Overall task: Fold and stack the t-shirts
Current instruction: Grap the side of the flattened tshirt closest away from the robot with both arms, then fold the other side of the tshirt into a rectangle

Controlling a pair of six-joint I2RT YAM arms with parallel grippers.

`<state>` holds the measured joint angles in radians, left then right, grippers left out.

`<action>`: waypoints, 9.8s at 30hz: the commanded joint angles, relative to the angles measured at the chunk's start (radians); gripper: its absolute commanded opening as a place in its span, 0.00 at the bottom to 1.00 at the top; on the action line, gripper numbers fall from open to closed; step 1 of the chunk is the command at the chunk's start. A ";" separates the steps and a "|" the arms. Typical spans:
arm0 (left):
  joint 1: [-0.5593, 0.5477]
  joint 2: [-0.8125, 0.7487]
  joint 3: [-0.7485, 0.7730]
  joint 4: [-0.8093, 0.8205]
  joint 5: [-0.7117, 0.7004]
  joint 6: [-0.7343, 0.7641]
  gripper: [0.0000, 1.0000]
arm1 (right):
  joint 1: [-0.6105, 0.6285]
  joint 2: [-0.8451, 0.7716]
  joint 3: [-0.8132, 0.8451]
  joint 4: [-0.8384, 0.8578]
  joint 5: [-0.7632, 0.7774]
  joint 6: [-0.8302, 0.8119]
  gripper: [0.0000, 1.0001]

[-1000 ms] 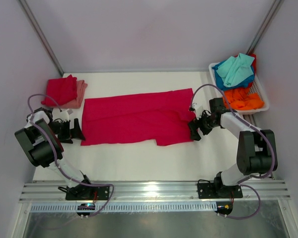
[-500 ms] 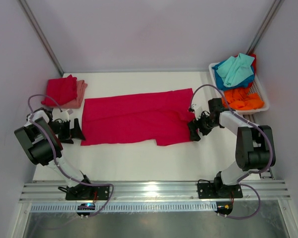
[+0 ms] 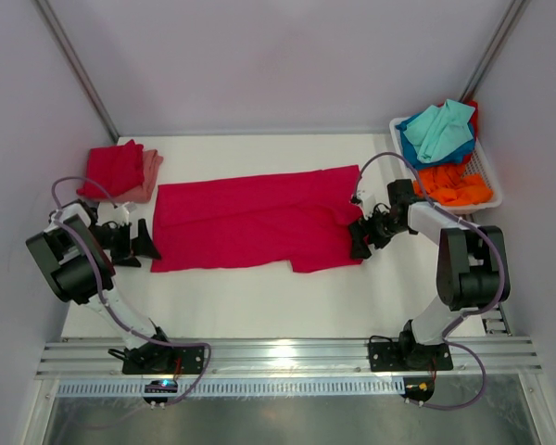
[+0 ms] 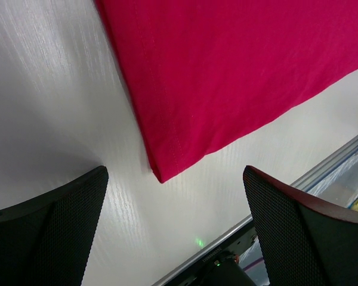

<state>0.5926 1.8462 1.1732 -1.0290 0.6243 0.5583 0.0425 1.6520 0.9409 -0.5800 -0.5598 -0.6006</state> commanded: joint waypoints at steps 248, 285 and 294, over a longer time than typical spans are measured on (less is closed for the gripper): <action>-0.580 0.372 0.528 0.198 -0.005 -0.225 0.25 | 0.111 0.385 0.499 -0.064 0.028 0.108 0.99; -0.580 0.392 0.490 0.198 0.000 -0.207 0.25 | 0.091 0.492 1.049 -0.123 -0.077 0.301 0.03; -0.580 0.397 0.470 0.198 0.014 -0.205 0.25 | 0.089 0.560 1.107 -0.031 0.056 0.355 0.03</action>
<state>0.0219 2.2292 1.6894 -0.8207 0.6693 0.3241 0.1329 2.2108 1.9907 -0.6872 -0.5690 -0.2920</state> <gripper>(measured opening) 0.254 0.036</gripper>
